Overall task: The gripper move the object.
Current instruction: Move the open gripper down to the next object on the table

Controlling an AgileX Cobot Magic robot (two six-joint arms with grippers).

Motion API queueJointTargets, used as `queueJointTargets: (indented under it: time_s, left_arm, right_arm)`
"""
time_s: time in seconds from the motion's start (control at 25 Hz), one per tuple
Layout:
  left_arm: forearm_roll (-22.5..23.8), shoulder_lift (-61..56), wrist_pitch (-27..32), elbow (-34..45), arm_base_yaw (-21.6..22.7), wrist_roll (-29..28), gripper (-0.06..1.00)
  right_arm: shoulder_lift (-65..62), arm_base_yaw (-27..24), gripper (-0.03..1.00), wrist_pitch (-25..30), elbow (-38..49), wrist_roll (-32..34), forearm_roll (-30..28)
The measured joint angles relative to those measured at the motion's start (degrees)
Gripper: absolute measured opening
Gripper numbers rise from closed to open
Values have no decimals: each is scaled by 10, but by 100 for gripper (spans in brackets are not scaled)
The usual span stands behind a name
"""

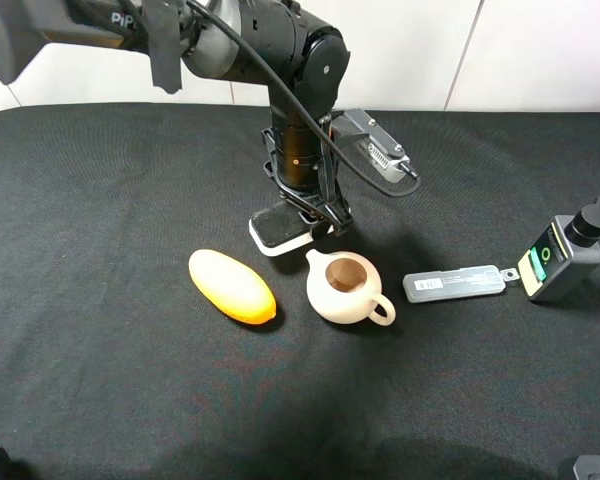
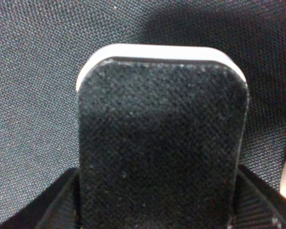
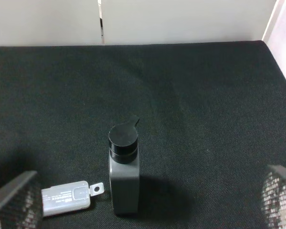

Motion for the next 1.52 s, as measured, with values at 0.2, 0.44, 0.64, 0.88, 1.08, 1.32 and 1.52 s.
queueJointTargets:
  time_s: [0.2,0.44,0.64,0.88,1.08,1.32,1.52]
  left_arm:
    - [0,0,-3,0,3,1,65]
    - [0,3,-4,0,4,1,65]
    - [0,10,-4,1,4,1,65]
    - [0,10,-4,1,4,2,65]
    - [0,10,-5,1,4,2,65]
    - [0,17,-6,1,4,3,65]
    - [0,18,-6,1,4,3,65]
  right_arm:
    - [0,0,69,0,0,0,0]
    - [0,0,69,0,0,0,0]
    - [0,0,69,0,0,0,0]
    - [0,0,69,0,0,0,0]
    - [0,0,69,0,0,0,0]
    - [0,0,69,0,0,0,0]
    - [0,0,69,0,0,0,0]
